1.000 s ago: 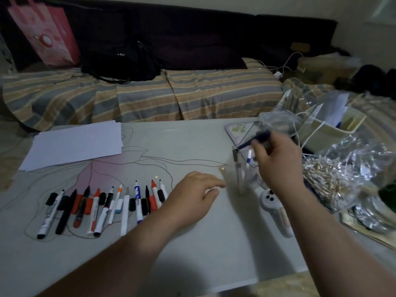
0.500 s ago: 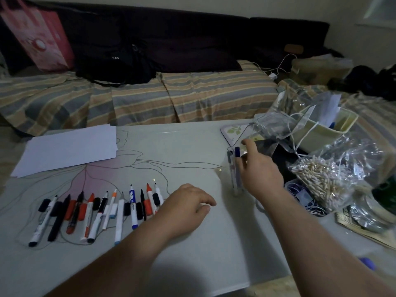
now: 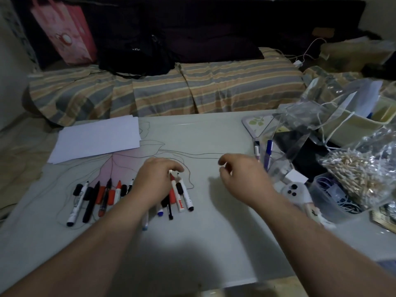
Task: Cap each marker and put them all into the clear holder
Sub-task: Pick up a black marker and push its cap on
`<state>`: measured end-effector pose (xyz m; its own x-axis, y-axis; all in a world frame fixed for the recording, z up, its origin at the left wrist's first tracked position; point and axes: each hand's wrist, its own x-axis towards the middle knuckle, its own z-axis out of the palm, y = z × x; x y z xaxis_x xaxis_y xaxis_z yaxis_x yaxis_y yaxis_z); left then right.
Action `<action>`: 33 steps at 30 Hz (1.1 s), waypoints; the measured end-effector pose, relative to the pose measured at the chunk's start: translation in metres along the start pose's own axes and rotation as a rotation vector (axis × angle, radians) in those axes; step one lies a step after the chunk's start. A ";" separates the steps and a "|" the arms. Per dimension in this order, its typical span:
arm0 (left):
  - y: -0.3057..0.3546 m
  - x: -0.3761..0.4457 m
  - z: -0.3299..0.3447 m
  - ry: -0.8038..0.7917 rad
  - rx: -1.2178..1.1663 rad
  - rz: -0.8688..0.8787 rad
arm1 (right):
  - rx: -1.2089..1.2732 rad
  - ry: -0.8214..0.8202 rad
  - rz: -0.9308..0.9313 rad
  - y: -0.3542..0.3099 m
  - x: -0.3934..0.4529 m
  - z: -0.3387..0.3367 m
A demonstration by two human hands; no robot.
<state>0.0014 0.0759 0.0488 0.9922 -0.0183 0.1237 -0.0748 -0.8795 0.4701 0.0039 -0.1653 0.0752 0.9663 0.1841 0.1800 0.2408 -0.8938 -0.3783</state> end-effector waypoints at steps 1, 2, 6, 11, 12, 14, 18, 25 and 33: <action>-0.007 -0.001 -0.003 0.021 -0.008 -0.033 | 0.020 -0.102 0.003 -0.007 -0.002 0.015; -0.013 -0.002 -0.006 0.035 -0.013 -0.052 | 0.036 -0.192 0.008 -0.013 -0.005 0.028; -0.019 -0.006 -0.004 0.043 0.003 -0.053 | 0.102 -0.303 -0.003 -0.031 -0.011 0.065; -0.019 -0.008 0.003 -0.021 0.092 -0.090 | 0.149 -0.311 -0.019 -0.045 -0.007 0.089; -0.019 -0.008 0.005 -0.033 0.103 -0.091 | 0.154 -0.303 -0.017 -0.047 -0.007 0.091; -0.020 -0.007 0.007 -0.034 0.115 -0.089 | 0.161 -0.274 -0.007 -0.049 -0.008 0.097; -0.018 -0.006 0.013 -0.041 0.132 -0.077 | 0.081 -0.232 0.006 -0.041 -0.010 0.100; 0.008 -0.005 0.029 -0.193 0.400 -0.037 | 0.042 -0.275 0.070 -0.017 -0.009 0.078; 0.019 -0.002 0.037 -0.191 0.484 -0.050 | 0.078 -0.348 0.171 -0.001 -0.009 0.059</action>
<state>0.0020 0.0417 0.0251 0.9973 -0.0173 -0.0717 -0.0167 -0.9998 0.0077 -0.0002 -0.1417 0.0207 0.9630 0.1748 -0.2053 0.0669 -0.8925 -0.4461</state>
